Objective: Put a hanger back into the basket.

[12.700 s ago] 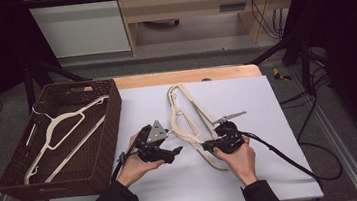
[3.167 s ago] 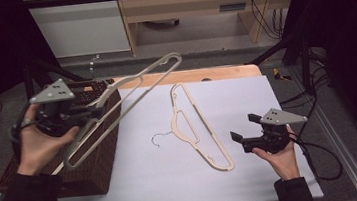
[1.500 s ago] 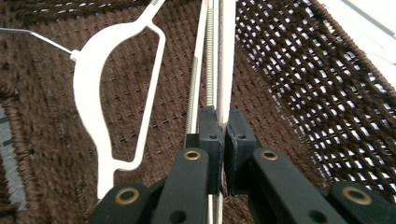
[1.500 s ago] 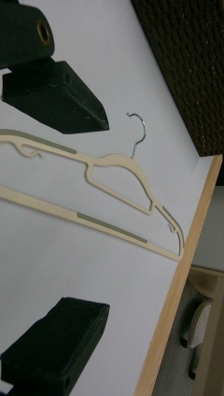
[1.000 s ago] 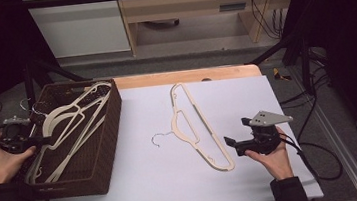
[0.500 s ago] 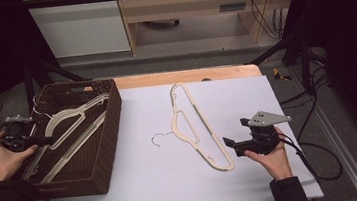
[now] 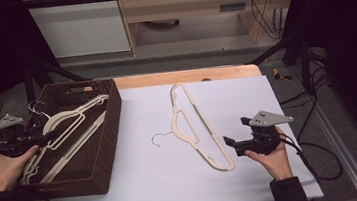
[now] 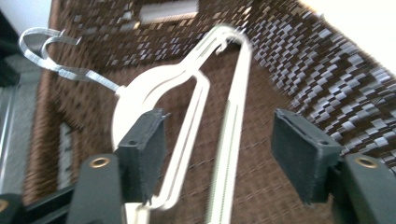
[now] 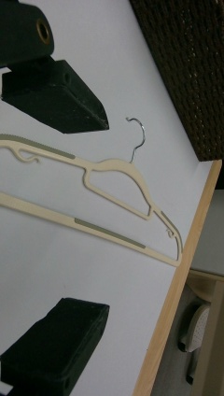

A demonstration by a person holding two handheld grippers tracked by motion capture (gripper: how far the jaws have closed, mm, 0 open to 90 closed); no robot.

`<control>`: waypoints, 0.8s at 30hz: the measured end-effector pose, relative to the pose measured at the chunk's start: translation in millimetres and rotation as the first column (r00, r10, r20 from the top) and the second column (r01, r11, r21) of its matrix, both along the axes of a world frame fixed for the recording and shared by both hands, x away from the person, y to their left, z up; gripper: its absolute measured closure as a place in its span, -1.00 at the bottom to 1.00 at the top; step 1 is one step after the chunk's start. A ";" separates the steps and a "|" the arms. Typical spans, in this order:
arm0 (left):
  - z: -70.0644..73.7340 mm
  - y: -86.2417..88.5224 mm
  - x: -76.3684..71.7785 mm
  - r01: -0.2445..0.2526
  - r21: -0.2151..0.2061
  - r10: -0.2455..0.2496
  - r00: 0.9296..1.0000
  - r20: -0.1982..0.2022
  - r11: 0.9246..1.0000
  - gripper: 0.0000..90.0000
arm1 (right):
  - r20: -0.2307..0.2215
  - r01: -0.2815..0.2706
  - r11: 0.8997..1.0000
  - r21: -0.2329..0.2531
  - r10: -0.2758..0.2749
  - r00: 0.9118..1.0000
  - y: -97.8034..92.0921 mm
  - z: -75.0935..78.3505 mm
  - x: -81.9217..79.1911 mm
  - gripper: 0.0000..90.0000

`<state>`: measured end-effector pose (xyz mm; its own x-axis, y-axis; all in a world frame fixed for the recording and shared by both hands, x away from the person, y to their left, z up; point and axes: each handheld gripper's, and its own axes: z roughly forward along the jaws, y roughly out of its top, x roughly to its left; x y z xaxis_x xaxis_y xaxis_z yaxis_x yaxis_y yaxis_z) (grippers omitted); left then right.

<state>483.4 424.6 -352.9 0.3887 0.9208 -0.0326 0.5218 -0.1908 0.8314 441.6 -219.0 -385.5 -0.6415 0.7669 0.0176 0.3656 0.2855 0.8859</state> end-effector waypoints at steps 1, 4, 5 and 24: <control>1.4 -5.4 -3.0 0.013 -0.015 -0.013 1.000 0.019 1.000 -0.32 | 0.001 0.004 1.000 0.007 -0.004 1.000 0.3 0.6 -0.7 -0.76; 5.5 -25.6 -13.2 0.064 -0.055 -0.060 0.996 0.073 0.996 -0.42 | 0.013 0.004 1.000 0.012 -0.005 1.000 0.5 2.1 -1.4 -0.76; 6.4 -30.4 -15.4 0.078 -0.064 -0.073 0.994 0.083 0.995 -0.46 | 0.018 0.004 1.000 0.012 -0.005 1.000 0.8 2.4 -1.4 -0.76; -8.0 -145.1 -53.2 0.337 -0.136 -0.306 0.930 0.205 0.932 -0.71 | 0.013 -0.010 1.000 -0.017 0.010 1.000 20.5 2.2 -2.9 -0.80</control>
<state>430.2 279.5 -360.9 0.6764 0.7325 -0.0772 0.2970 -0.1753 0.9386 438.7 -198.5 -383.3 -0.6490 0.7608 -0.0037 0.3514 0.3041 0.8855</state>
